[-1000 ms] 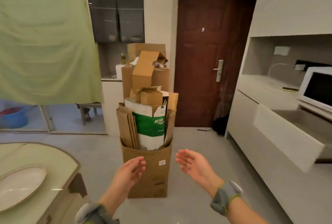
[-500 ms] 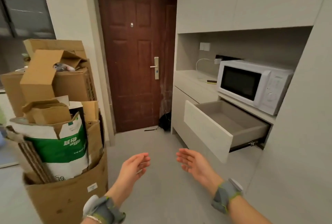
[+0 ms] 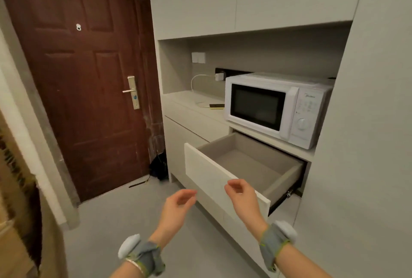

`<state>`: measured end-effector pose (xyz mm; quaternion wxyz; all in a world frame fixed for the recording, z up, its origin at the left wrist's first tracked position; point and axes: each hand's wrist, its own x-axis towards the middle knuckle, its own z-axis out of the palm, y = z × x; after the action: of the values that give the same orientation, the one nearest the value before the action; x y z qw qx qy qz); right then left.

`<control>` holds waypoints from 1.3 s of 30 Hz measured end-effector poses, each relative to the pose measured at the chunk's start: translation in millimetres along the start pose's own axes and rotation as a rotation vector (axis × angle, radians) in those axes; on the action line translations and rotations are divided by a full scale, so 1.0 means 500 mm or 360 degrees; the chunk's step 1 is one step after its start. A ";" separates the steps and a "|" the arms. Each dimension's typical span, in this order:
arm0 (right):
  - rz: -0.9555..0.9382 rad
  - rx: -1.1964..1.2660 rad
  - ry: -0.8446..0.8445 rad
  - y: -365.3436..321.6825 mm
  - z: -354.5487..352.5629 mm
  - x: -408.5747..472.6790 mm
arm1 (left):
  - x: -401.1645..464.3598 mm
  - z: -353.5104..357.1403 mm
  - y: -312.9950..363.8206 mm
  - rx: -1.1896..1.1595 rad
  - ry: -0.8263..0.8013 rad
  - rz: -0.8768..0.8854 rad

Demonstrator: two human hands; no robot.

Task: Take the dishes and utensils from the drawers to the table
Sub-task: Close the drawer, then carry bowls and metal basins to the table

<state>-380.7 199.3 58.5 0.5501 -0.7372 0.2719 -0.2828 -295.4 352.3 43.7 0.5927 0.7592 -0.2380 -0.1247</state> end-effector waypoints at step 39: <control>-0.0093 -0.1980 0.0814 0.126 -0.066 0.545 | 0.768 0.394 0.044 0.1700 -0.1167 0.1576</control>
<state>-221.3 -32.0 37.7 -0.0667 -0.8337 0.4858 -0.2539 -64.7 -13.0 48.0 0.0217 0.6573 -0.7522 0.0415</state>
